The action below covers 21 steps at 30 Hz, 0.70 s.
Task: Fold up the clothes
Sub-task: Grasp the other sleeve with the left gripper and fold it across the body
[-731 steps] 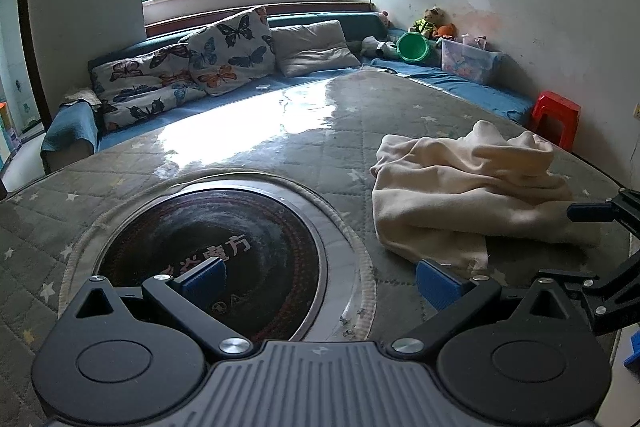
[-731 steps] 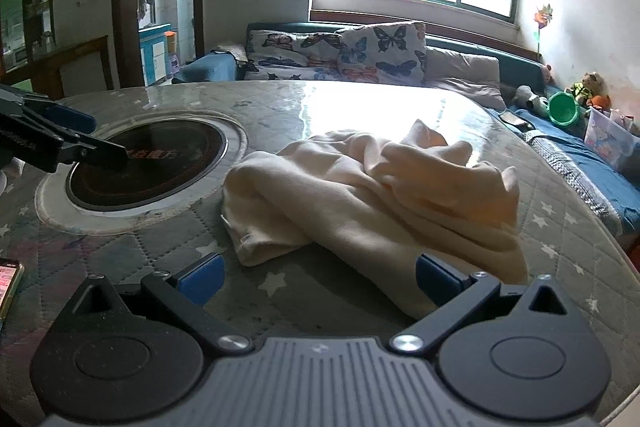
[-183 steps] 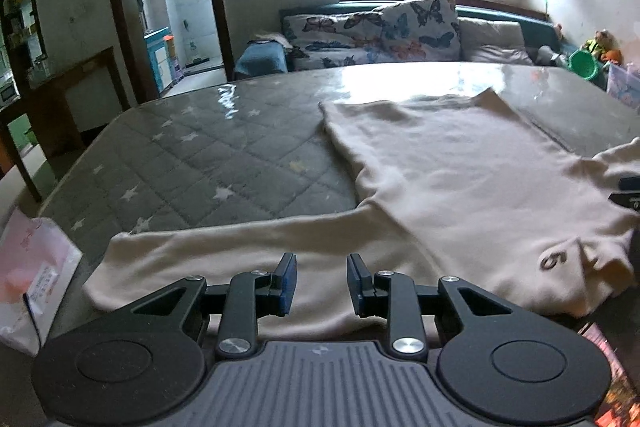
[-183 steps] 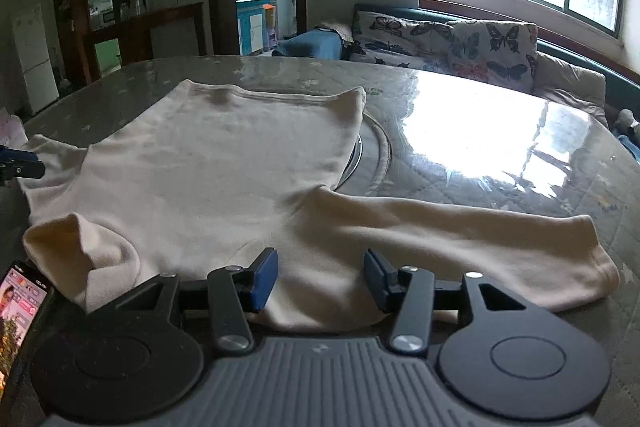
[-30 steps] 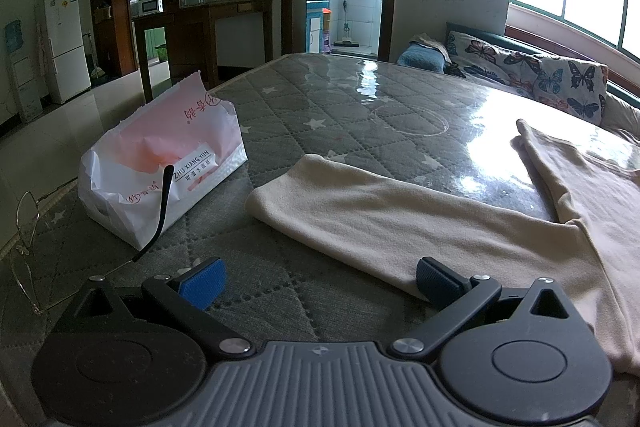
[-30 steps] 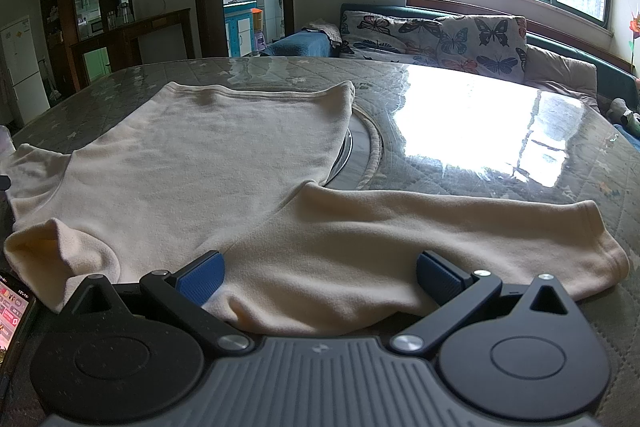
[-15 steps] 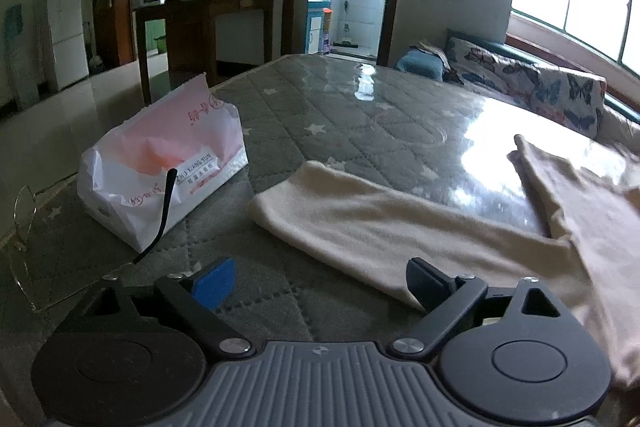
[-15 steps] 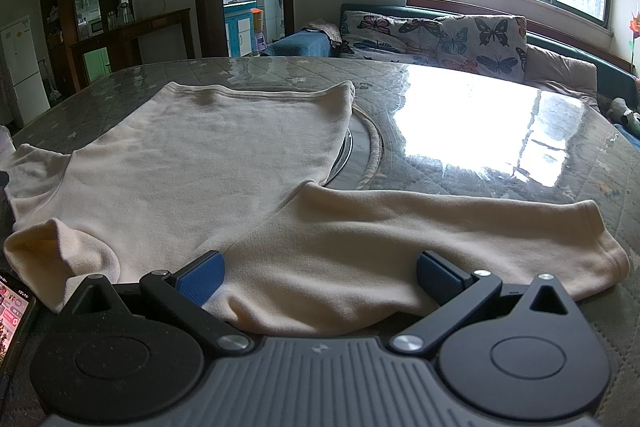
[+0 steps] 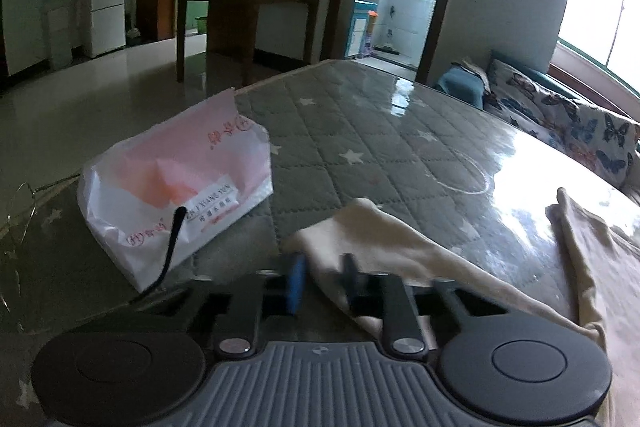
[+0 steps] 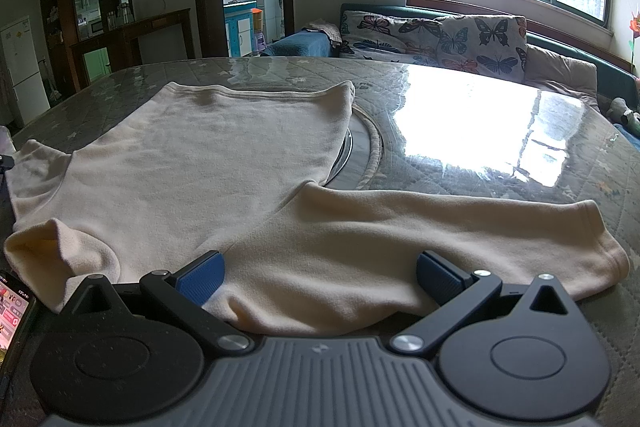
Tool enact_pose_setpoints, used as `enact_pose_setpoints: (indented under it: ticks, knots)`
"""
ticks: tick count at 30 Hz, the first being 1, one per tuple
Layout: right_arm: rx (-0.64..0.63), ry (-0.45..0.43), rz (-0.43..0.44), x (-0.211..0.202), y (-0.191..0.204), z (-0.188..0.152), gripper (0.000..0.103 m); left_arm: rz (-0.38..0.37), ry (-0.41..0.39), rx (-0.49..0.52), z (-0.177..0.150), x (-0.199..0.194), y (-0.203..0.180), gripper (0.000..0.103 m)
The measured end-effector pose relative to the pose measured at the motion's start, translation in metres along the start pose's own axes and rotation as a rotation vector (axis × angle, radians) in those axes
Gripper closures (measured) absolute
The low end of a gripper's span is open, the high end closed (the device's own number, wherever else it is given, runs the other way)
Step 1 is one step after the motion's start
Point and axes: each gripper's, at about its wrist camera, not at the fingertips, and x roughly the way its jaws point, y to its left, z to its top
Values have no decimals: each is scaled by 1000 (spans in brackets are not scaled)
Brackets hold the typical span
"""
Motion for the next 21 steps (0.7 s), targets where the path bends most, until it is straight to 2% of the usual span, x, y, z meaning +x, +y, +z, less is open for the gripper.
enact_pose_setpoints:
  ticks: [3,8,11,15,21]
  knots:
    - [0,0,0,0,0,0,0,-57,-32,-34,5,-10,3,99]
    - [0,0,0,0,0,0,0,-190,-133,19,20,-47,-25,99]
    - [0,0,0,0,0,0,0,-322,-171,52,30,-70,-53,99]
    - [0,0,0,0,0,0,0,-522,-181,110,36,-97,-95,100]
    - [0,0,0,0,0,0,0,-779,-127,234,17,-124,-156,99]
